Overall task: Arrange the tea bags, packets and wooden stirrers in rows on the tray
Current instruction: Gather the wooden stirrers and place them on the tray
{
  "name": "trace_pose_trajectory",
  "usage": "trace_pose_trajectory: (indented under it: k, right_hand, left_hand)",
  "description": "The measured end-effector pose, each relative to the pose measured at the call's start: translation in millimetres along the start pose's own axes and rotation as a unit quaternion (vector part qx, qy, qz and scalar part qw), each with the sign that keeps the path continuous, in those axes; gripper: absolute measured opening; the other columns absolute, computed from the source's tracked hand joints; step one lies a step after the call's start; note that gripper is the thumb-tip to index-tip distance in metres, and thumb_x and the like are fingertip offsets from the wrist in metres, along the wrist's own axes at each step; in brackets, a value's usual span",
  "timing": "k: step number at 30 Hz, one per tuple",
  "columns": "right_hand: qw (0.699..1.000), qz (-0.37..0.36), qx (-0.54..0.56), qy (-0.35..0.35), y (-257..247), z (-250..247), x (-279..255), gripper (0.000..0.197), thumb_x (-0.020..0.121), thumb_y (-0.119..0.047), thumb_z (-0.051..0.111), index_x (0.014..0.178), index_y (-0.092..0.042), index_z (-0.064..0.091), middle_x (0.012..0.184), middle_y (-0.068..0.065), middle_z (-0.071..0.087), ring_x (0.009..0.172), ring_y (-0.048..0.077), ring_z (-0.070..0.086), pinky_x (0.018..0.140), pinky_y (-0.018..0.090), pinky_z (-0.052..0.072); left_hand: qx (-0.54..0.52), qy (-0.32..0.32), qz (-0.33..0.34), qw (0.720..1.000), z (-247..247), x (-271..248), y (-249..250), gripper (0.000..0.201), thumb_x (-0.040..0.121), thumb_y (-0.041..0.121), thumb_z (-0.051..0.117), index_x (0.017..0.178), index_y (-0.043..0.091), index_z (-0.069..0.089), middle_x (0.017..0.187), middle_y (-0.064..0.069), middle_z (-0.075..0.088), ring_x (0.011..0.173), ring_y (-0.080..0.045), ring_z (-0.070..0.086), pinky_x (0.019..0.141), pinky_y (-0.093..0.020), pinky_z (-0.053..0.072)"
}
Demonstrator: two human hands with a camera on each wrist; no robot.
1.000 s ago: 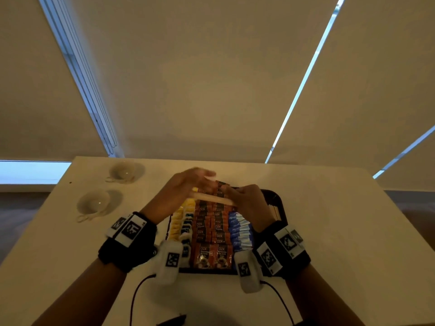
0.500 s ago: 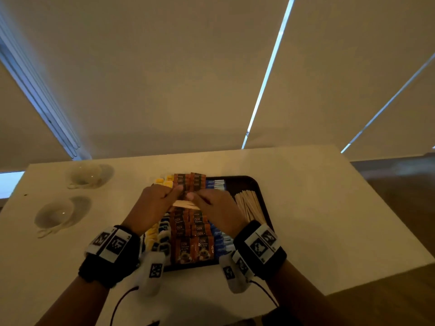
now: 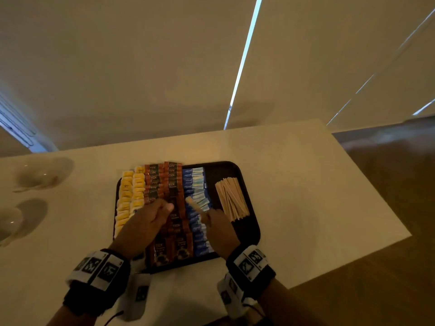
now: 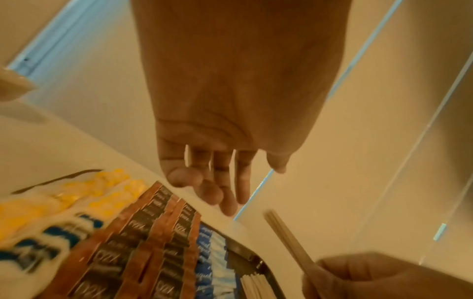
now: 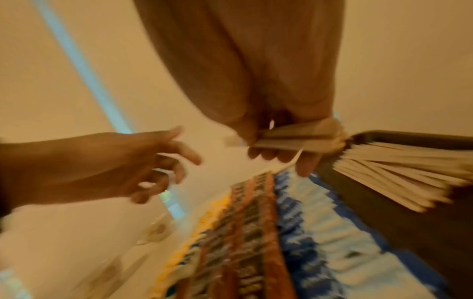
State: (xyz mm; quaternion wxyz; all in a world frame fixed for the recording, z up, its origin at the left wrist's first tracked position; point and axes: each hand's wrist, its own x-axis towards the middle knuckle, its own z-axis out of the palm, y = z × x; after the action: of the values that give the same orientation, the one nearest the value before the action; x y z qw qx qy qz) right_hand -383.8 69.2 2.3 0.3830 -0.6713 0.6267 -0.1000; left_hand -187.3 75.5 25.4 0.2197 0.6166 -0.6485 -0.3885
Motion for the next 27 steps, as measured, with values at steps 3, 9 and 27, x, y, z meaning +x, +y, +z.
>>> trace_pose_trajectory:
  k: [3,9,27]
  right_hand:
    - [0.987,0.143,-0.034,0.062,47,-7,36,0.026,0.099,-0.011,0.035,0.11,0.001,0.055,0.118,0.021,0.054,0.111,0.033,0.05,0.093,0.037,0.038]
    - [0.968,0.231,-0.081,0.057,83,-16,84,0.031,0.102,-0.018,0.032,0.122,-0.003,0.05,0.134,0.017,0.044,0.128,0.032,0.037,0.102,0.036,0.034]
    - [0.965,0.131,-0.112,0.197,87,1,97,0.062,0.061,-0.026,0.083,0.11,0.0,0.058,0.107,0.021,0.057,0.094,0.04,0.056,0.071,0.046,0.05]
  left_hand:
    - [-0.046,0.015,-0.083,0.995,4,-3,-17,0.02,0.097,0.032,0.04,0.084,0.022,0.052,0.075,0.001,0.057,0.064,-0.009,0.054,0.062,-0.032,0.047]
    - [-0.067,0.02,-0.178,0.982,0,-17,-30,0.014,0.096,0.039,0.038,0.094,0.033,0.05,0.08,0.002,0.06,0.066,-0.012,0.058,0.055,-0.025,0.044]
    - [-0.059,0.053,-0.245,0.966,8,-12,-43,0.02,0.094,0.039,0.038,0.093,0.026,0.053,0.073,-0.005,0.065,0.064,-0.025,0.062,0.056,-0.029,0.044]
